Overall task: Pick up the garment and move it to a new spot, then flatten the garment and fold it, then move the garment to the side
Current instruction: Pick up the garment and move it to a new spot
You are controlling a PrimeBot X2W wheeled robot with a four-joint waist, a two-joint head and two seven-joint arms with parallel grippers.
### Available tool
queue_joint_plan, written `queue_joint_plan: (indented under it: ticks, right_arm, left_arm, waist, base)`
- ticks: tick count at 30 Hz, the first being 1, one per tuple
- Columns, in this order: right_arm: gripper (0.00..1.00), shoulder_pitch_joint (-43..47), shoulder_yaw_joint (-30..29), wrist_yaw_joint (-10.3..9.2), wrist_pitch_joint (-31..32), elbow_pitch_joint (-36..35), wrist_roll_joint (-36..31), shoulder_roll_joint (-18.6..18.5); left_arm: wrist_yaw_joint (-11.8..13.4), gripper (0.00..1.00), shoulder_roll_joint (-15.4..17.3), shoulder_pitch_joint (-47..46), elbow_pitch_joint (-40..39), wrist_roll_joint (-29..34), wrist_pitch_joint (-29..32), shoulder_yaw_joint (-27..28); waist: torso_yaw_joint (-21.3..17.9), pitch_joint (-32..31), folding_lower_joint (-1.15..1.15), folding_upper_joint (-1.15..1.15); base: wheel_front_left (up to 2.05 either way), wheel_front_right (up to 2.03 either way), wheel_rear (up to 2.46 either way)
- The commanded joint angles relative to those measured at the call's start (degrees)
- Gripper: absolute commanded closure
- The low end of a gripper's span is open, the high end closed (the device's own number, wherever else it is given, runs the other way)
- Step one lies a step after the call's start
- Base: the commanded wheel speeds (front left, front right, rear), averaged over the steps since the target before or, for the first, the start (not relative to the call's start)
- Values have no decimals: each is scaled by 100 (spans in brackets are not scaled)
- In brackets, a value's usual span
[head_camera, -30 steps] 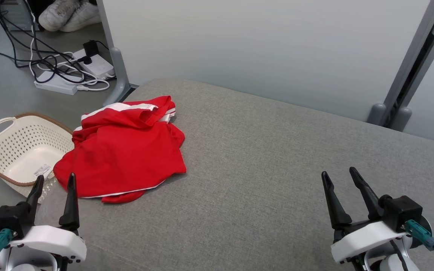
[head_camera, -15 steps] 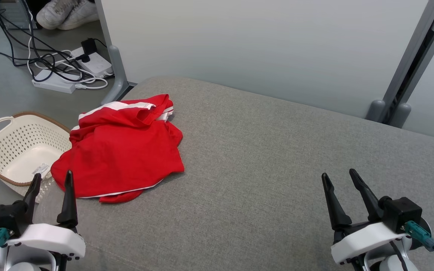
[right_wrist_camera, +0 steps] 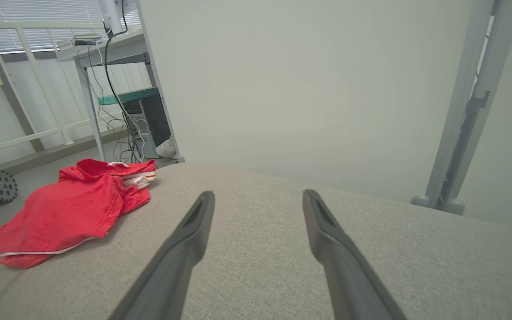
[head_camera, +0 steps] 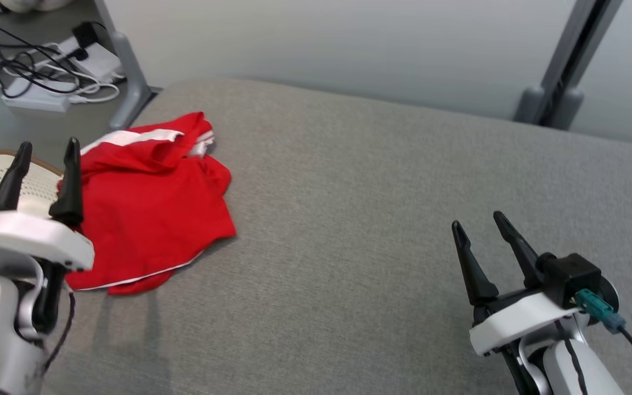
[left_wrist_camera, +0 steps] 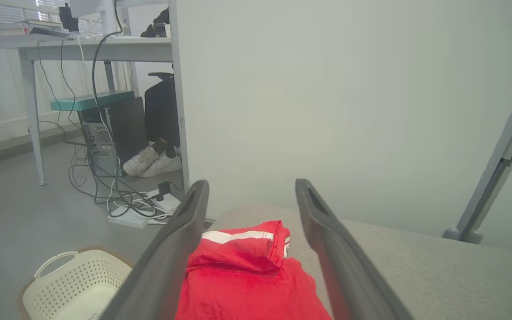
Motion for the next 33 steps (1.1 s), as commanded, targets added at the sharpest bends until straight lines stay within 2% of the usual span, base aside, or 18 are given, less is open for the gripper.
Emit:
queue_joint_plan:
  ticks: [1,11,15,21,22,23,24,25,33]
  right_arm:
    - [0,-120,-3,-1,51,-47,-47,-38]
    - [0,-467,-117,-1,161,-225,-279,-36]
    - [0,-526,-146,-1,178,-295,-329,-35]
    - [0,-583,-155,-1,182,-331,-370,-37]
    - [0,-589,-164,-1,178,-332,-369,-36]
    - [0,-594,-169,-1,177,-327,-366,-35]
    - [0,-595,-176,-1,178,-323,-364,-36]
    - [0,-589,-195,-1,182,-315,-367,-36]
    - [0,-468,-304,-1,216,-265,-327,-36]
  left_arm:
    - [-104,0,40,-245,229,-102,141,0]
    - [-770,0,70,-1325,2178,-673,925,-138]
    - [-872,0,71,-1483,2817,-838,1155,-207]
    - [-926,0,31,-1642,3681,-881,1131,-299]
    - [-930,4,41,-1677,3790,-868,1065,-302]
    - [-942,45,32,-1709,3879,-865,1014,-318]
    - [-937,96,20,-1743,3938,-876,928,-323]
    - [-950,100,24,-1788,3983,-867,826,-333]
    - [-972,100,137,-1992,4032,-732,-75,-350]
  waist:
    - [-327,410,0,0]
    - [-906,1345,0,0]
    - [-1008,1604,0,0]
    - [-1070,1780,0,0]
    - [-1071,1789,0,0]
    - [-1070,1789,0,0]
    - [-1066,1788,0,0]
    - [-1054,1778,0,0]
    - [-900,1543,0,0]
  base:
    - [0,0,0]
    - [0,0,0]
    - [0,0,0]
    - [0,0,0]
    - [0,0,0]
    - [0,0,0]
    - [0,0,0]
    - [0,0,0]
    - [0,0,0]
